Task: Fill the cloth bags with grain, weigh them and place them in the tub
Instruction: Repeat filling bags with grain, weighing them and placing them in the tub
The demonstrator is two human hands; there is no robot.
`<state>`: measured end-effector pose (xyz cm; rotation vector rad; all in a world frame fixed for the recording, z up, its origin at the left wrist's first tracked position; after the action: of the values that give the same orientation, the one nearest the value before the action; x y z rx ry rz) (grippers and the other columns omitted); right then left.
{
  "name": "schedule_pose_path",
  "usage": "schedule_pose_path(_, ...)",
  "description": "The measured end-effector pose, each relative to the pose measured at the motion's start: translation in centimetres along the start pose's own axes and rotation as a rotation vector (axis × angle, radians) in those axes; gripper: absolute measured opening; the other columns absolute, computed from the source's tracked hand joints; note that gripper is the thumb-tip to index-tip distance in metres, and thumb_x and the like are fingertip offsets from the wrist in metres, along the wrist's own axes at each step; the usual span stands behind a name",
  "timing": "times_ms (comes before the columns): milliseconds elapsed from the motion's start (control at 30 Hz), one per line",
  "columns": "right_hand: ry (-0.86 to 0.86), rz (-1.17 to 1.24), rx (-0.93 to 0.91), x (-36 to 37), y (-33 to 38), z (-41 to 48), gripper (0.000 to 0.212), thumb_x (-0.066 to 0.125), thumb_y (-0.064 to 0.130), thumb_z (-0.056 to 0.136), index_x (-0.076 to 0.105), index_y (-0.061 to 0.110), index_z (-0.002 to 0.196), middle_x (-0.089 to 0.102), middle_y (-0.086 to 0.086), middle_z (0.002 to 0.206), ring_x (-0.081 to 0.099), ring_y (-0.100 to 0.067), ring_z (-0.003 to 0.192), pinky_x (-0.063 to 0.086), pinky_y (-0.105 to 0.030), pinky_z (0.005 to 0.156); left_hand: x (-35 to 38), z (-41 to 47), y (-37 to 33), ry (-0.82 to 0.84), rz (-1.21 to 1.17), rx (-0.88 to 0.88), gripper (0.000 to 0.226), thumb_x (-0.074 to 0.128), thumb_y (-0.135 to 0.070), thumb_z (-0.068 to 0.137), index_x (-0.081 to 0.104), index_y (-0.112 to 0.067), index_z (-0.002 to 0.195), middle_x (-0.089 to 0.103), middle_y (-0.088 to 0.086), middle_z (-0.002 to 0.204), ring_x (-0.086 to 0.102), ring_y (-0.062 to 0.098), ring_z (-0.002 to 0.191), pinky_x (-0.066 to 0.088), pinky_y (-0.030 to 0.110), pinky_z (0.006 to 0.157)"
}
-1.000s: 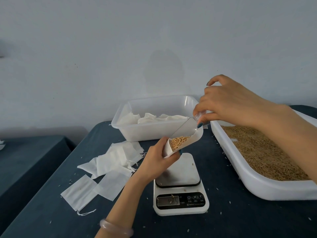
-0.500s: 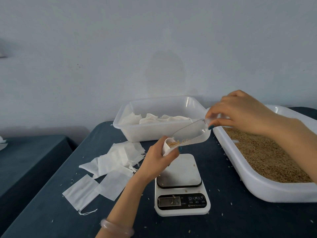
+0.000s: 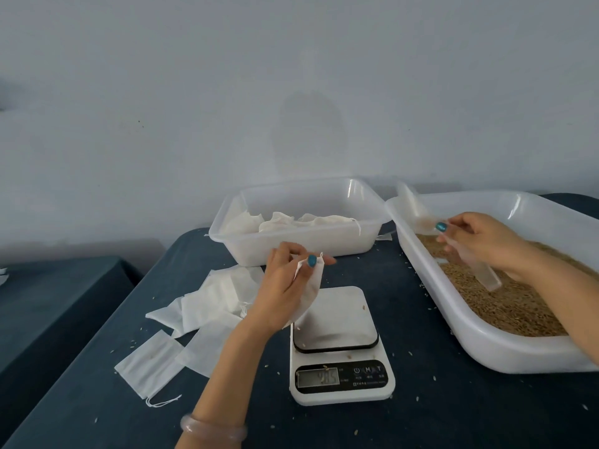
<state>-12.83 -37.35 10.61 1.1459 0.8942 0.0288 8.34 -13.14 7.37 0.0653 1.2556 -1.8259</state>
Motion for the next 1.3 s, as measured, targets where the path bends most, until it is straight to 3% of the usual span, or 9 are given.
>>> schedule_pose_path(133, -0.065, -0.473, 0.101, -1.5, -1.9, 0.1, 0.042, 0.047, 0.04, 0.101, 0.056, 0.008, 0.075, 0.049, -0.001, 0.058, 0.047, -0.018, 0.051, 0.033, -0.027, 0.052, -0.4, 0.1, 0.2, -0.031, -0.012, -0.036, 0.032, 0.042, -0.048, 0.099, 0.073, -0.039, 0.103, 0.055, 0.0, 0.096, 0.057, 0.014, 0.084, 0.043, 0.02, 0.076)
schedule_pose_path(400, 0.263, -1.043, 0.315, -0.4, -3.3, -0.7, 0.043, 0.05, 0.048, 0.098, 0.04, 0.018, 0.07, 0.052, 0.001, 0.077, 0.054, -0.017, 0.076, 0.046, -0.028, 0.075, 0.0, 0.5, 0.1, -0.061, -0.061, -0.046, 0.024, 0.061, -0.018, 0.098, 0.074, -0.038, 0.094, 0.068, 0.003, 0.079, 0.051, 0.009, 0.063, 0.042, 0.02, 0.06)
schedule_pose_path(533, 0.212, -1.067, 0.321, -0.3, -2.5, -1.3, 0.043, 0.049, 0.053, 0.095, 0.041, 0.019, 0.07, 0.054, 0.0, 0.081, 0.057, -0.018, 0.08, 0.05, -0.029, 0.08, 0.6, 0.3, 1.8, 0.074, 0.14, -0.11, 0.018, 0.057, -0.014, 0.099, 0.073, -0.019, 0.103, 0.073, -0.006, 0.091, 0.06, 0.01, 0.076, 0.05, 0.026, 0.075)
schedule_pose_path(600, 0.085, -1.09, 0.242, -0.3, -0.9, -1.8, 0.038, 0.048, 0.049, 0.096, 0.043, 0.02, 0.073, 0.051, 0.0, 0.083, 0.052, -0.018, 0.081, 0.047, -0.03, 0.074, 0.1, 0.2, 2.5, 0.05, 0.177, -0.149, 0.018, 0.055, -0.017, 0.1, 0.071, -0.02, 0.108, 0.07, -0.012, 0.095, 0.061, 0.002, 0.087, 0.047, 0.015, 0.078)
schedule_pose_path(733, -0.198, -0.844, -0.18, 1.4, 4.6, -3.4, 0.024, 0.043, 0.03, 0.1, 0.056, 0.015, 0.113, 0.059, -0.004, 0.104, 0.052, -0.022, 0.096, 0.048, -0.035, 0.074, -0.7, 0.1, 3.1, 0.003, 0.247, -0.199, 0.02, 0.051, -0.032, 0.102, 0.067, -0.024, 0.111, 0.06, -0.019, 0.082, 0.053, -0.01, 0.076, 0.039, 0.008, 0.065)
schedule_pose_path(867, -0.139, -0.454, -0.423, 5.7, 8.9, -5.9, 0.009, 0.047, 0.032, 0.098, 0.053, 0.029, 0.104, 0.065, 0.012, 0.092, 0.062, -0.006, 0.078, 0.051, -0.027, 0.065, -0.9, 0.0, 3.8, -0.017, 0.305, -0.237, 0.03, 0.043, -0.035, 0.104, 0.065, -0.016, 0.111, 0.068, -0.005, 0.095, 0.059, 0.009, 0.086, 0.045, 0.019, 0.071)
schedule_pose_path(1000, 0.0, -0.212, -0.316, 11.8, 6.7, -5.2, 0.006, 0.049, 0.032, 0.099, 0.05, 0.027, 0.102, 0.064, 0.011, 0.084, 0.061, -0.002, 0.071, 0.044, -0.016, 0.059, -1.2, -0.1, 4.7, -0.055, 0.298, -0.283, 0.038, 0.038, -0.037, 0.105, 0.063, -0.008, 0.107, 0.069, 0.006, 0.103, 0.061, 0.023, 0.098, 0.049, 0.041, 0.088)
schedule_pose_path(1133, -0.083, -0.078, -0.065, 13.9, 1.4, -2.4, 0.015, 0.048, 0.033, 0.101, 0.053, 0.02, 0.105, 0.059, 0.009, 0.08, 0.056, -0.004, 0.067, 0.037, -0.02, 0.054, -1.7, -0.2, 5.4, -0.15, 0.246, -0.335, 0.039, 0.035, -0.037, 0.106, 0.063, -0.01, 0.101, 0.067, -0.009, 0.091, 0.064, 0.009, 0.088, 0.05, 0.022, 0.076)
schedule_pose_path(1300, -0.119, -0.013, 0.002, 14.5, -3.0, -1.9, 0.01, 0.05, 0.033, 0.1, 0.054, 0.024, 0.101, 0.06, 0.01, 0.085, 0.055, -0.001, 0.073, 0.035, -0.018, 0.056, -2.4, -0.2, 5.8, -0.287, 0.118, -0.406, 0.037, 0.036, -0.042, 0.105, 0.065, -0.021, 0.099, 0.068, -0.012, 0.091, 0.063, 0.009, 0.086, 0.048, 0.025, 0.072)
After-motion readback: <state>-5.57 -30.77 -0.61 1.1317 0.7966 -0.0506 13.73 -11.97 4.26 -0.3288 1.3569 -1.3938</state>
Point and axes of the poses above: each hand's wrist, its own z-axis towards the middle knuckle, its own x-axis out of the palm, y = z × x, the point moved 5 cm from there along z, towards the middle knuckle
